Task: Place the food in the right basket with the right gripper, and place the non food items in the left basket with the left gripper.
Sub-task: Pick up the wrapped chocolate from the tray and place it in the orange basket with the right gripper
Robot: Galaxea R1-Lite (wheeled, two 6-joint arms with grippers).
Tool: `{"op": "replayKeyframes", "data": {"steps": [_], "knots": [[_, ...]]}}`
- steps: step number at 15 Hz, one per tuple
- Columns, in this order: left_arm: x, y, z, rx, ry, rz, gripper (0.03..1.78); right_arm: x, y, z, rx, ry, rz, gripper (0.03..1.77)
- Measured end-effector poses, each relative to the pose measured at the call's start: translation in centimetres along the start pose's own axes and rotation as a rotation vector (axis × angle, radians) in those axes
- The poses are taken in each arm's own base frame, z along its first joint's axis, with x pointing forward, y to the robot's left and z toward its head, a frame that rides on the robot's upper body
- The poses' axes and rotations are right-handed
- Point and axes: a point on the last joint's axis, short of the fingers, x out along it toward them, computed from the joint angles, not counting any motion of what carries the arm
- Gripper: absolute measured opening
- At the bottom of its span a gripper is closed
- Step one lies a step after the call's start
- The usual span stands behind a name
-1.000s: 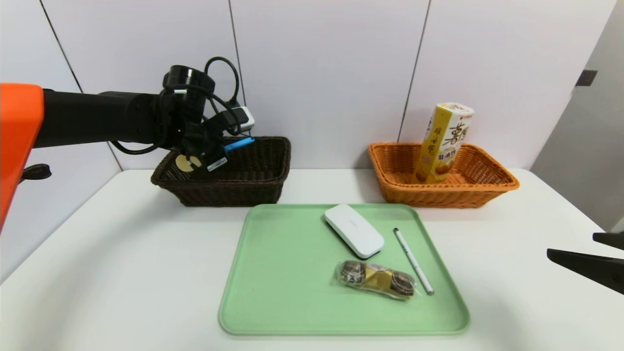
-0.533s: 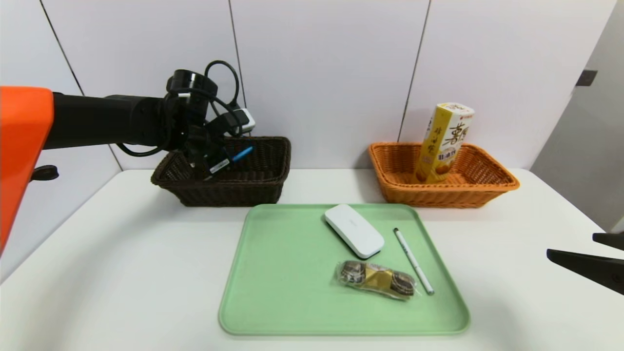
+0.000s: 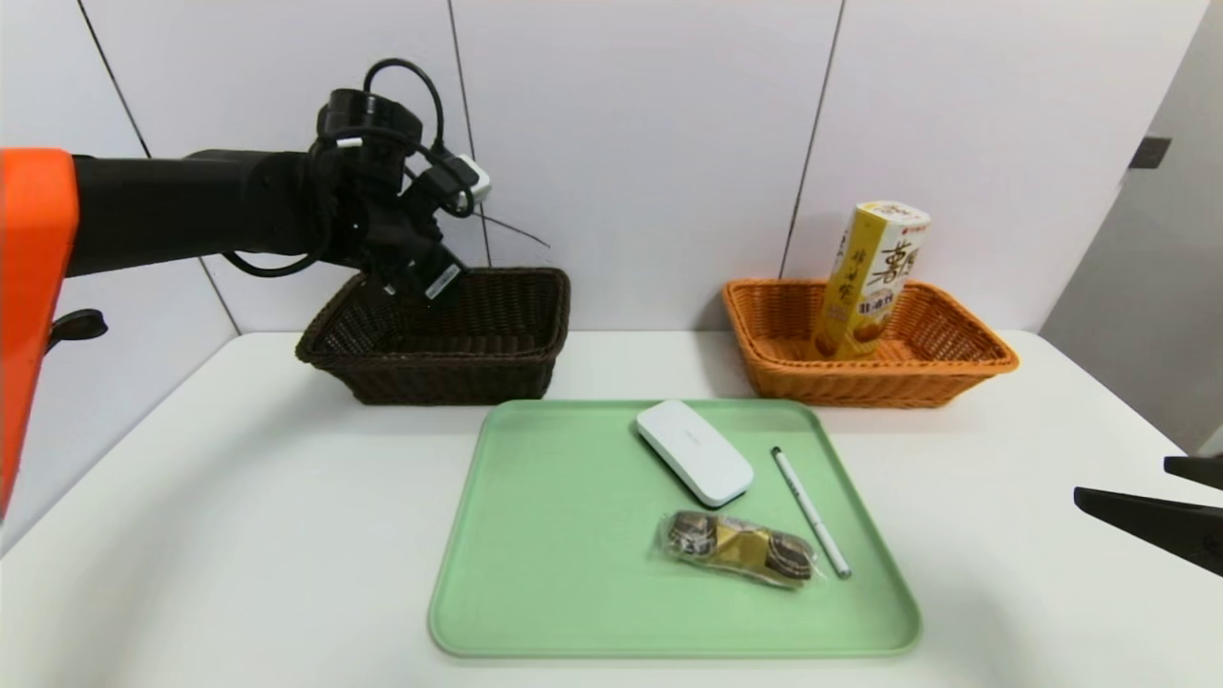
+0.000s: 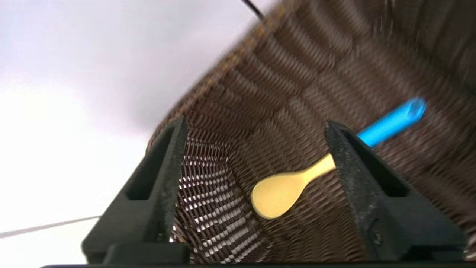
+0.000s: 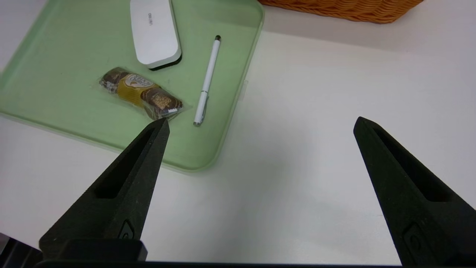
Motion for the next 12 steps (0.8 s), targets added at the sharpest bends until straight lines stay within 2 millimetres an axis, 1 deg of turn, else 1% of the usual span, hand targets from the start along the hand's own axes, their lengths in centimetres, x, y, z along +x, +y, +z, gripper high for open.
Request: {"op": "replayKeyframes", "data": {"steps": [3,6,10,12], "knots": [[-1.4,0.0,1.1,-0.184,0.018,0.039,1.45,-0.2,0.1,-0.1,0.008,-0.007,-0.001,1.71],[-3.8,-0.2,1.8,-0.366,0.032,0.012,1.53,-0.4,0.1,-0.3,0.012,-0.009,0.001,1.71],[-8.6,-1.7,3.0,-0.548,0.063,-0.070,1.60,-0.3,0.1,-0.5,0.014,-0.004,0.001,1.71],[-11.2,-2.8,3.3,-0.600,0.078,-0.116,1.62,-0.3,0.1,-0.2,0.005,-0.023,0.004,1.71]]}}
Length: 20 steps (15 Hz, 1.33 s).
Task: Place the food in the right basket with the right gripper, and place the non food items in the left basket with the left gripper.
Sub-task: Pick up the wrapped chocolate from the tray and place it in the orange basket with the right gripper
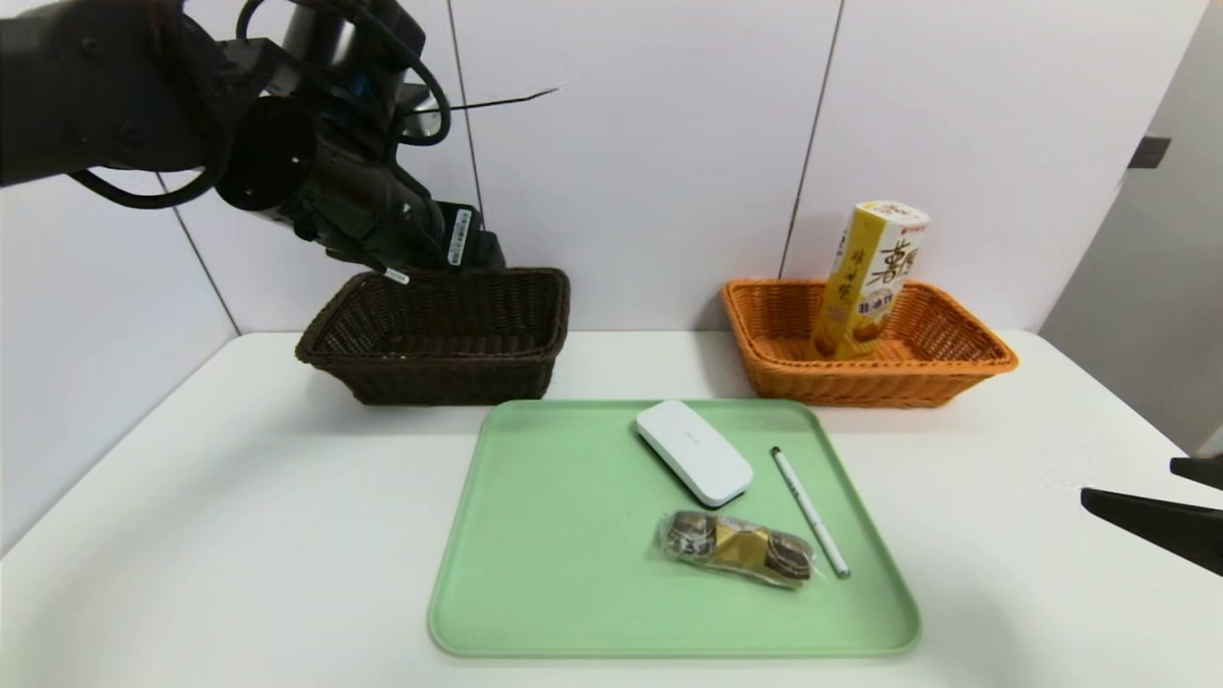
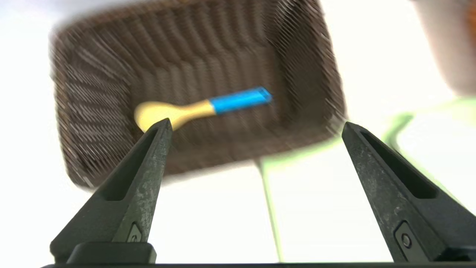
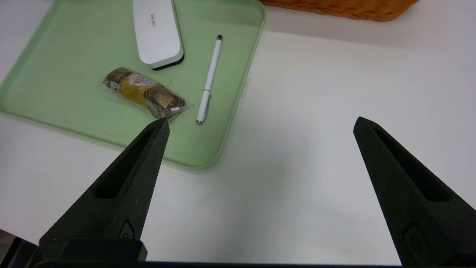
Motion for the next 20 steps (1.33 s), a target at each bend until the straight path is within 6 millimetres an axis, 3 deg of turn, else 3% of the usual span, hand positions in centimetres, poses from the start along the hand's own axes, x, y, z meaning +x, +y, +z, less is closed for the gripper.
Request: {"op": "replayKeyframes", "data": {"steps": [5,10,15,20], "knots": [[-4.9,-2.8,-4.0,0.014,0.089,-0.100,1.66,1.2,-0.1,2.0,-0.042,-0.061,0.041,1.71],[-8.6,-3.6,-7.5,0.053,0.130,-0.182,1.67,3.4,1.4,3.5,-0.130,-0.020,0.185,1.71],[-10.1,-4.0,-9.7,0.122,0.162,-0.229,1.69,7.0,3.8,3.4,-0.293,0.077,0.345,1.71],[-10.6,-4.3,-10.1,0.142,0.162,-0.245,1.69,11.0,6.3,2.5,-0.405,0.189,0.462,1.71]]}}
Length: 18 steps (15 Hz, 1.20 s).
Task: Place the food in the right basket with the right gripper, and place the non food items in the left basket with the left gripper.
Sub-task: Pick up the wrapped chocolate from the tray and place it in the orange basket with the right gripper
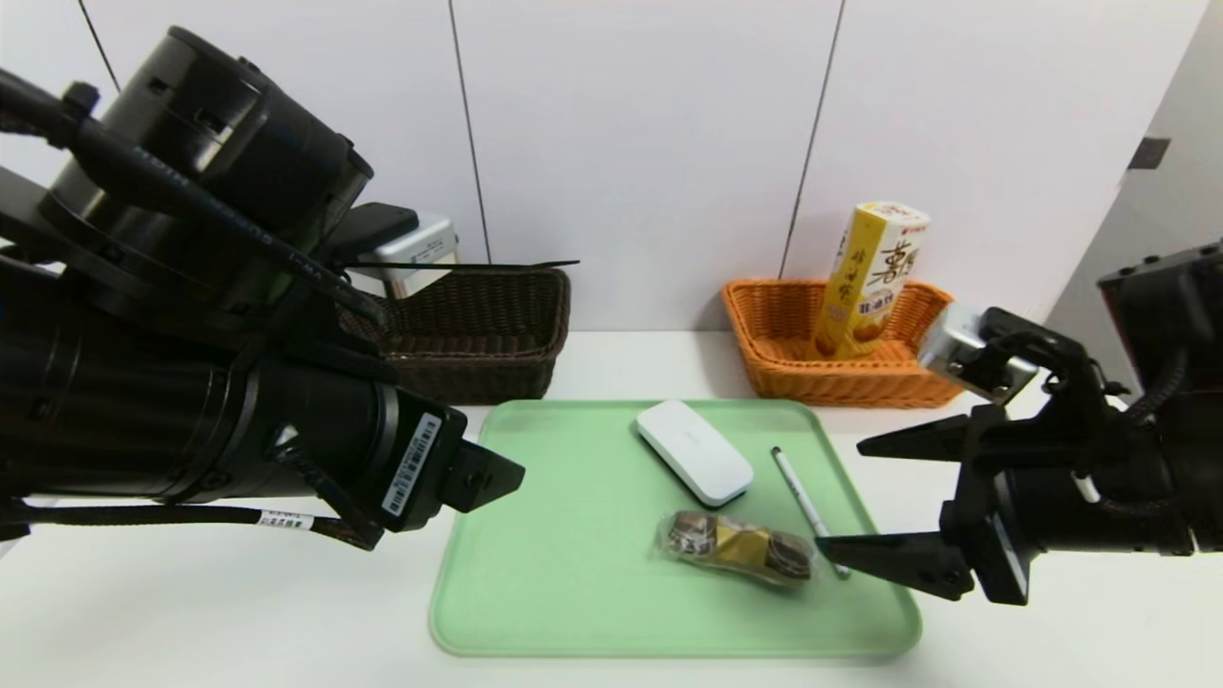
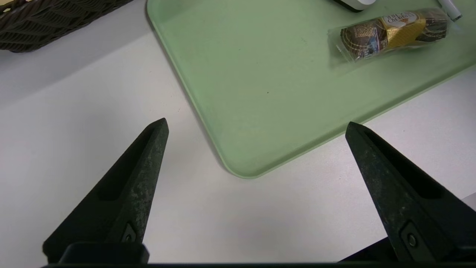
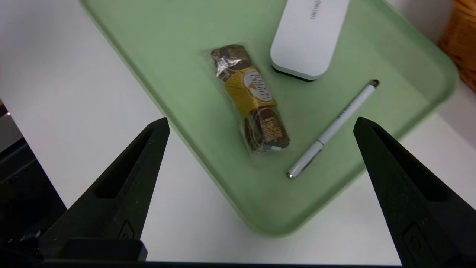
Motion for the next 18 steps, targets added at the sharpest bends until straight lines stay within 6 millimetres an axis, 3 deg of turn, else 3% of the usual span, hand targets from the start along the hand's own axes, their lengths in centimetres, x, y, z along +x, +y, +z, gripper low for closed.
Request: {"op": "replayKeyframes", "data": {"steps": [9,13,18], "knots": [[0.5,-0.2,0.1,0.000,0.000,-0.004,1.69,4.9,-0.1,1.1,0.004,0.166,0.036,1.71],[0.7,-0.3,0.2,-0.002,0.004,-0.002,1.69,7.4,0.4,1.0,-0.020,0.223,0.060,1.71],[0.9,-0.3,0.1,-0.002,0.008,0.000,1.69,9.1,0.4,0.5,-0.018,0.271,0.073,1.71]]}}
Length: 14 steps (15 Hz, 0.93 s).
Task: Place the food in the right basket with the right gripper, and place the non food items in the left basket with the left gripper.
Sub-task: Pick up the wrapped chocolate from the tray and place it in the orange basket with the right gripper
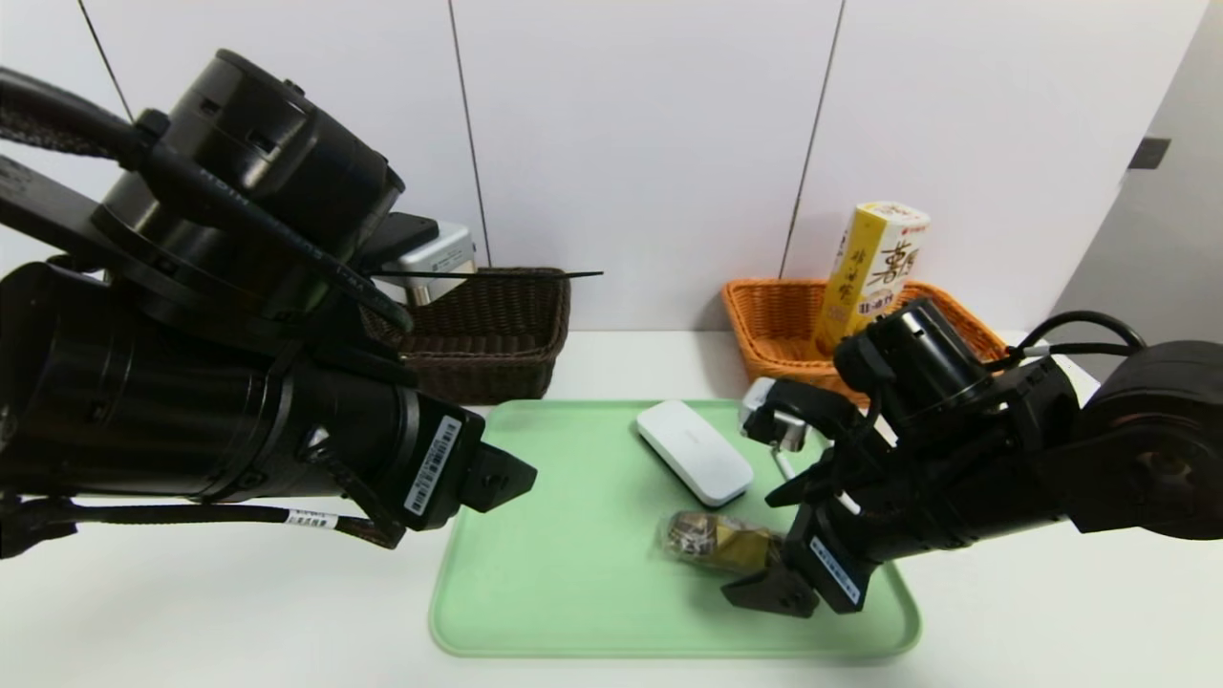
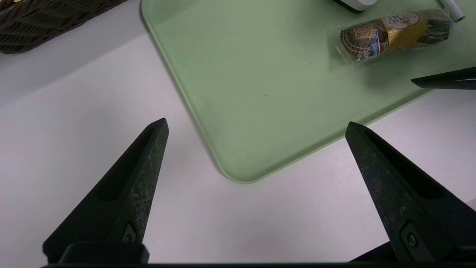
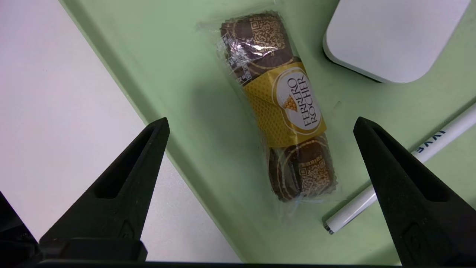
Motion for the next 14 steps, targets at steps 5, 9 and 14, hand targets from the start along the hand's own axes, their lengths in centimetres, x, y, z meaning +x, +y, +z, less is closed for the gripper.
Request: {"op": "replayKeyframes", "data": {"steps": [5,9,14], "knots": [[0.2,-0.1,0.0,0.002,0.005,0.001,1.69,1.7,-0.4,-0.1,0.009,0.037,0.011,1.71],[0.3,-0.1,0.1,0.002,0.005,0.002,1.69,2.7,-0.5,0.0,-0.006,0.059,0.021,1.71],[0.2,-0.1,0.1,0.002,0.005,0.003,1.69,3.3,-0.6,-0.1,-0.047,0.085,0.002,1.53]]}}
